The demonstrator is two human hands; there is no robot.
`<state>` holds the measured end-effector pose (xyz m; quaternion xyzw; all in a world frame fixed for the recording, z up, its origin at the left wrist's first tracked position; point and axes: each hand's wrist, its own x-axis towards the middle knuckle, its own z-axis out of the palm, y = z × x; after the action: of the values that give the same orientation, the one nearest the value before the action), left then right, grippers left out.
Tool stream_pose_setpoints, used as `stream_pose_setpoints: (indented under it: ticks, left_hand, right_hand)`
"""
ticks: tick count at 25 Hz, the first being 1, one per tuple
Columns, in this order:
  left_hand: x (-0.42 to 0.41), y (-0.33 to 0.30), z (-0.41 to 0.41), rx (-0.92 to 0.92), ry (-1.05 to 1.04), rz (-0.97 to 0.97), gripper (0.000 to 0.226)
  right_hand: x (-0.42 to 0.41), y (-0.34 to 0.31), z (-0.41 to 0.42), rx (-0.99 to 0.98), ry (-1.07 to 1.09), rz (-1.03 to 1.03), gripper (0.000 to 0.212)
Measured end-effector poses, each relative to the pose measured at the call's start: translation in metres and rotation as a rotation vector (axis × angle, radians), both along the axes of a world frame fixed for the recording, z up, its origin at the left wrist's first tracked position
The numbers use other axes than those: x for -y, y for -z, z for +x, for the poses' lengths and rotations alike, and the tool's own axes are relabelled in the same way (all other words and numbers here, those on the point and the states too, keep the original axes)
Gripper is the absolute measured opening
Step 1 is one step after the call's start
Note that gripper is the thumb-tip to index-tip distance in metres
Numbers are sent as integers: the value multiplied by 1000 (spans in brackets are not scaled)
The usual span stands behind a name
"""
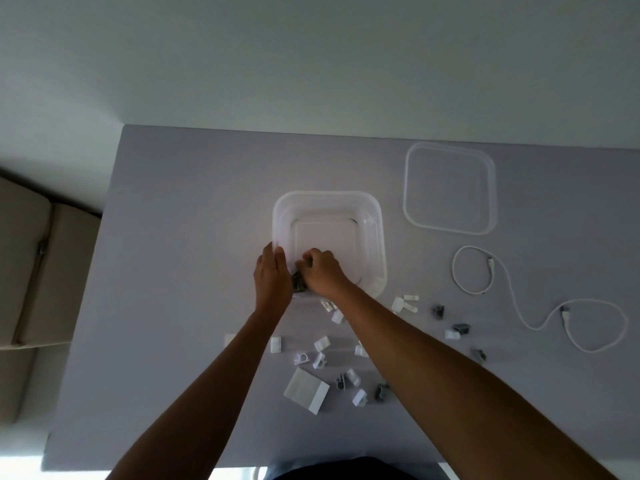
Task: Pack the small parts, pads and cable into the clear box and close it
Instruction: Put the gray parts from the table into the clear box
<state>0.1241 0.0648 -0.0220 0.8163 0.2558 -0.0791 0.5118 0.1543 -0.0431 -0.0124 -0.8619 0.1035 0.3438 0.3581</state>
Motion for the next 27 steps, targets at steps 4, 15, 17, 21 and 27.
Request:
stream_pose_setpoints:
  ticks: [4, 15, 17, 21, 27]
  left_hand:
    - [-1, 3, 3, 8, 6, 2, 37]
    - [-3, 1, 1, -21, 61, 58, 43]
    - [4, -15, 1, 42, 40, 153, 52]
    - [59, -62, 0, 455, 174, 401, 44]
    - [193, -59, -33, 548, 769, 289, 23]
  right_hand:
    - [-2, -3, -14, 39, -280, -96, 57]
    - [18, -14, -24, 36, -245, -83, 73]
    - [27, -29, -28, 140, -122, -27, 67]
    - [87, -61, -52, 573, 217, 52, 33]
    - [242, -35, -125, 546, 468, -262, 35]
